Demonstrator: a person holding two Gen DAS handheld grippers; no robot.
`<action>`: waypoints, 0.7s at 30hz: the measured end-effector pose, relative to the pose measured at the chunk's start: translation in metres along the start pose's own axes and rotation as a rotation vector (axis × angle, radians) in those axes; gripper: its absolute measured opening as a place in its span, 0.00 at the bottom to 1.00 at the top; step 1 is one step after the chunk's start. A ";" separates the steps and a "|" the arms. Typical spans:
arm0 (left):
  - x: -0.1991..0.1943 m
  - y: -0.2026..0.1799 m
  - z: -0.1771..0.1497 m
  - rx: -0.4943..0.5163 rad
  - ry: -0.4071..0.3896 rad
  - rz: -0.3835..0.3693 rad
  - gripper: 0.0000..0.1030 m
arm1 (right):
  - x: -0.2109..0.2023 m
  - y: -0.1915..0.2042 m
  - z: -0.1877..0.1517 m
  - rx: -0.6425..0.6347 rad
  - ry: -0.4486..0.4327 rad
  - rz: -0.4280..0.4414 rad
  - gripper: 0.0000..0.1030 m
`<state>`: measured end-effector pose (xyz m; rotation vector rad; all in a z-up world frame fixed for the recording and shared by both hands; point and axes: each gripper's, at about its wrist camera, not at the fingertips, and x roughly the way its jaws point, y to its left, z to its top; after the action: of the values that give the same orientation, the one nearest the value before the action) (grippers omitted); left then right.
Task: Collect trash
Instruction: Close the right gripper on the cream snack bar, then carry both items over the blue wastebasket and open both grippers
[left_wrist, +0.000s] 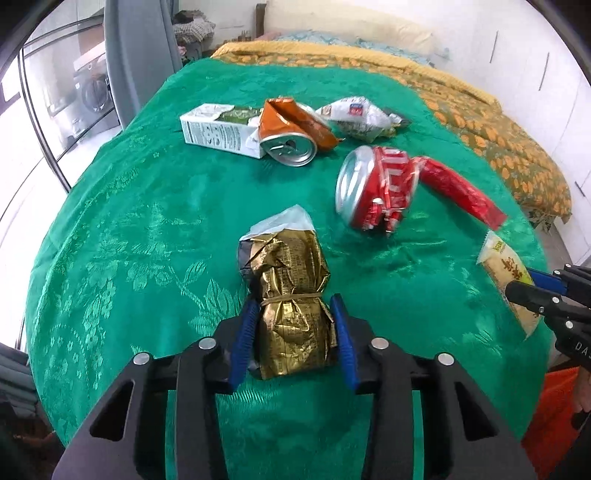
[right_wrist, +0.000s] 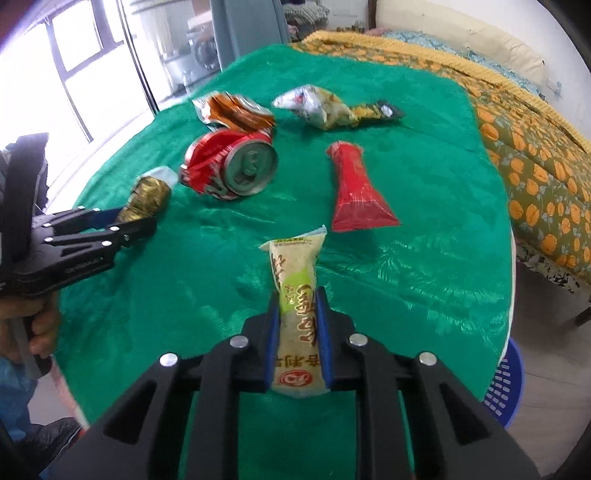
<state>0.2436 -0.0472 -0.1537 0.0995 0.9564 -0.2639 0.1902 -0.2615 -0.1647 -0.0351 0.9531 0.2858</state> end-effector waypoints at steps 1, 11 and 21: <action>-0.005 -0.001 -0.003 0.003 -0.009 -0.008 0.36 | -0.005 0.001 -0.002 0.004 -0.014 0.019 0.17; -0.041 -0.040 -0.020 0.039 -0.052 -0.128 0.34 | -0.027 -0.009 -0.018 0.094 -0.078 0.106 0.17; -0.038 -0.112 -0.018 0.116 -0.043 -0.224 0.33 | -0.056 -0.039 -0.029 0.133 -0.123 0.070 0.17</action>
<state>0.1788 -0.1446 -0.1290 0.0925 0.9102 -0.5264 0.1465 -0.3164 -0.1398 0.1365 0.8498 0.2853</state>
